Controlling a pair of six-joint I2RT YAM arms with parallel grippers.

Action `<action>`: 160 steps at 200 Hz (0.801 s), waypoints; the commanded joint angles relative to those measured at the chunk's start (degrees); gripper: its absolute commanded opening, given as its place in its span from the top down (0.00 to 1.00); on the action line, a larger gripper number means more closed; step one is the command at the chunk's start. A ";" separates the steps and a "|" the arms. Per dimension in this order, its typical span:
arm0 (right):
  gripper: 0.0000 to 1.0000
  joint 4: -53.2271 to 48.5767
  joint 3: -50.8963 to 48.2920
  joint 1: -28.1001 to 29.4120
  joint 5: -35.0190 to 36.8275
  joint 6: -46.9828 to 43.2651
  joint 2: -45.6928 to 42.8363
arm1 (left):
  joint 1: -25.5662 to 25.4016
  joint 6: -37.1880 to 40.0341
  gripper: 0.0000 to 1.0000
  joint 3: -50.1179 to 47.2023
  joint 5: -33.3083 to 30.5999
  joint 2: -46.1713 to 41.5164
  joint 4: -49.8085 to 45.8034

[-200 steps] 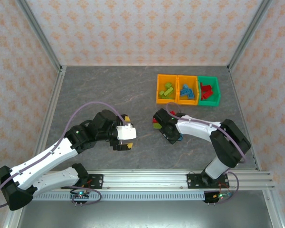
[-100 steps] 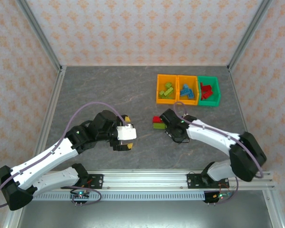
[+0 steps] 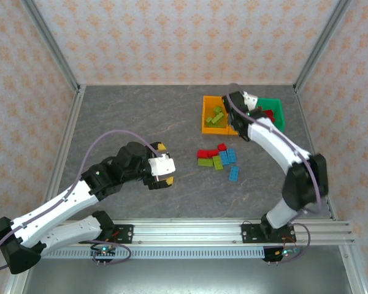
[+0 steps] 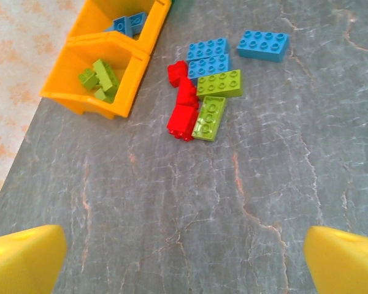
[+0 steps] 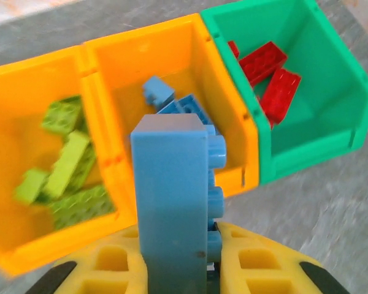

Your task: Sort the legos into containers by color

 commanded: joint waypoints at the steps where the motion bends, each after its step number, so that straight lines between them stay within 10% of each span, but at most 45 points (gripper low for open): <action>1: 0.79 -2.05 10.82 -4.19 -1.07 -9.76 10.70 | 0.30 -2.33 0.00 0.60 -3.06 -0.93 2.41; 73: 0.39 -9.36 29.17 -8.13 -9.74 -9.41 23.51 | 0.26 -1.13 0.00 0.01 -4.17 -1.38 1.95; 160: 0.31 -5.99 -14.01 0.73 -14.73 6.34 -17.01 | 0.31 -1.17 0.00 0.04 -1.21 0.07 2.41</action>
